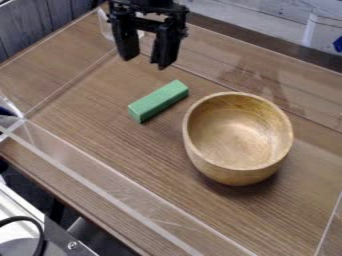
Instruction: Remove the green block from inside the brown bowl and put it on the table
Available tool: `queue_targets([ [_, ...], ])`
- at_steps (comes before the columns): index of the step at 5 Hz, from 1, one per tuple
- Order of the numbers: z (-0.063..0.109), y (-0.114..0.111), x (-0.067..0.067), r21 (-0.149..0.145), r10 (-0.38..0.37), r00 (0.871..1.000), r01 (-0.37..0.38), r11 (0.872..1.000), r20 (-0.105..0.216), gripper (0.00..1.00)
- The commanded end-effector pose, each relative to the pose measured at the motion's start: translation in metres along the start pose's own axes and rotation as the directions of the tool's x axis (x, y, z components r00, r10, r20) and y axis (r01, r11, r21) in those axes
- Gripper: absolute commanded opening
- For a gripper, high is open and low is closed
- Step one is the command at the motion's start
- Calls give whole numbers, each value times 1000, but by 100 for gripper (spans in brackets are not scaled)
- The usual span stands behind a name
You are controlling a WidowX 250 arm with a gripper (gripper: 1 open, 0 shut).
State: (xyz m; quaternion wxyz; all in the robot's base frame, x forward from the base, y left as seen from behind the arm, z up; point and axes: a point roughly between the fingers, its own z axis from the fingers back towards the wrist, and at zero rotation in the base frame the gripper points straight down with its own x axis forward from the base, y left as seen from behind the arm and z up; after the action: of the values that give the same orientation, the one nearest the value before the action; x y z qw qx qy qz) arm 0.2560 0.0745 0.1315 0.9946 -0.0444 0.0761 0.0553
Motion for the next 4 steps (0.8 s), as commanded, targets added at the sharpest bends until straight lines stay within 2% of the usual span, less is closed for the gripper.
queue_targets([
  [1,16,2,-2,-11,46,998,-45,999,44,100],
  [3,-12,2,17,10,-31,1000,31,999,5,100],
  [4,-20,-1,14,47,-17,1000,16,999,18,100],
])
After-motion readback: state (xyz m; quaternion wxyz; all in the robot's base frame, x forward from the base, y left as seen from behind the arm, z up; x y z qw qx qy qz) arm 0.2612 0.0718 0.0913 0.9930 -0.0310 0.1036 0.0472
